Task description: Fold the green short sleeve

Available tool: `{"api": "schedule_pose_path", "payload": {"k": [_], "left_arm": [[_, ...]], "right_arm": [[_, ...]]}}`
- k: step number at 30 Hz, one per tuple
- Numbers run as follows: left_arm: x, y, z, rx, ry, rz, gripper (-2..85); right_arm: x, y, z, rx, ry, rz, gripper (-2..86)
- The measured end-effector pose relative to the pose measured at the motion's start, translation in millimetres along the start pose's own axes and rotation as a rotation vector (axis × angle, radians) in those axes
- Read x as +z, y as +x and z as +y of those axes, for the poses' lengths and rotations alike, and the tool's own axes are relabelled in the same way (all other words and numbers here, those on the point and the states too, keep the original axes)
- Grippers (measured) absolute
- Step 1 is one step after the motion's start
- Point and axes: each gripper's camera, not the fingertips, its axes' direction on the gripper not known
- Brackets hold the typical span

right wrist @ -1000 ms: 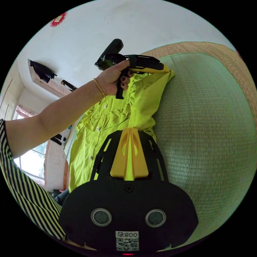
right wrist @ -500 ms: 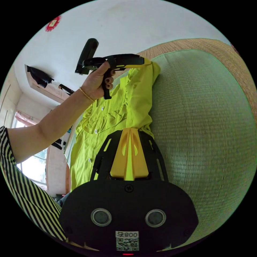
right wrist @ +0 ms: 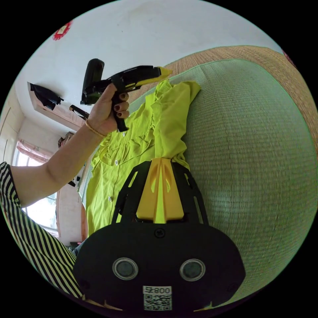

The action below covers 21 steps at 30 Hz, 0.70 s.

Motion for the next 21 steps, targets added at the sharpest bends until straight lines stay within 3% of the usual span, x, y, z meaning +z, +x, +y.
{"api": "schedule_pose_path", "payload": {"k": [4,10,16,21], "left_arm": [[39.5,2.5,27.0,0.01,-0.207,-0.128,0.2],[20.1,5.1,32.5,0.003,-0.121,-0.093,0.1],[12.6,7.0,60.6,-0.027,-0.116,-0.08,0.2],[0.6,20.3,94.4,-0.045,-0.051,0.097,0.2]], "right_arm": [[-9.6,2.8,2.8,-0.002,0.005,-0.019,0.1],[-49.3,-2.5,9.1,-0.042,0.129,-0.079,0.1],[-30.7,6.5,2.0,0.012,-0.019,-0.003,0.1],[-40.2,8.0,1.3,0.005,-0.01,0.007,0.1]]}}
